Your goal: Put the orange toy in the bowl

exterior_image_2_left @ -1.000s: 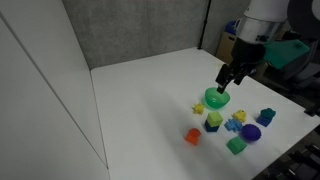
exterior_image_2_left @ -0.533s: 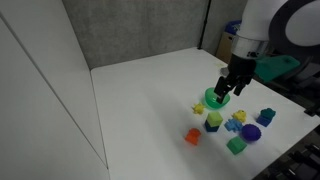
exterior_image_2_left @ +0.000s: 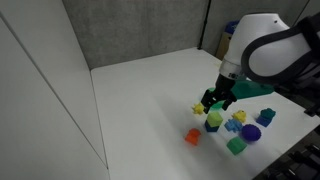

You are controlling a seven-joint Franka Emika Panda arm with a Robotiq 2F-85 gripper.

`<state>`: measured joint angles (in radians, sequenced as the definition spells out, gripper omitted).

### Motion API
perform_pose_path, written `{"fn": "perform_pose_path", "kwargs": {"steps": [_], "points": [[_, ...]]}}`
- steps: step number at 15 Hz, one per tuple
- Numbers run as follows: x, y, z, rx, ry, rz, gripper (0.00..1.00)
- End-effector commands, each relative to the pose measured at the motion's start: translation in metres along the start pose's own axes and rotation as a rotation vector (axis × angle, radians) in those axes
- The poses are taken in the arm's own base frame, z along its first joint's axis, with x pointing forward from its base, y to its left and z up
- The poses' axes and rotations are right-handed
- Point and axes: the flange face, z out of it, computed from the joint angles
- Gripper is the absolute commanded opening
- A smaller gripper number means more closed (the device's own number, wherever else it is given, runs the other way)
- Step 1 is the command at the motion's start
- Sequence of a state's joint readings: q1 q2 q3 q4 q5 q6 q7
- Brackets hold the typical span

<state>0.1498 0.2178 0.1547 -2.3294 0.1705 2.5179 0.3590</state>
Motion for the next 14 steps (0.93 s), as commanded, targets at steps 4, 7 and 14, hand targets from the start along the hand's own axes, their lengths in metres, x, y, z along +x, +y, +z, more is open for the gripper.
{"fn": "perform_pose_path", "kwargs": {"steps": [4,7,14], "points": [[0.012,-0.008,0.069,-0.011,0.026,0.138,1.0],[0.017,-0.012,0.098,-0.023,0.044,0.159,1.0],[0.032,-0.025,0.148,-0.068,0.048,0.2,1.0]]}}
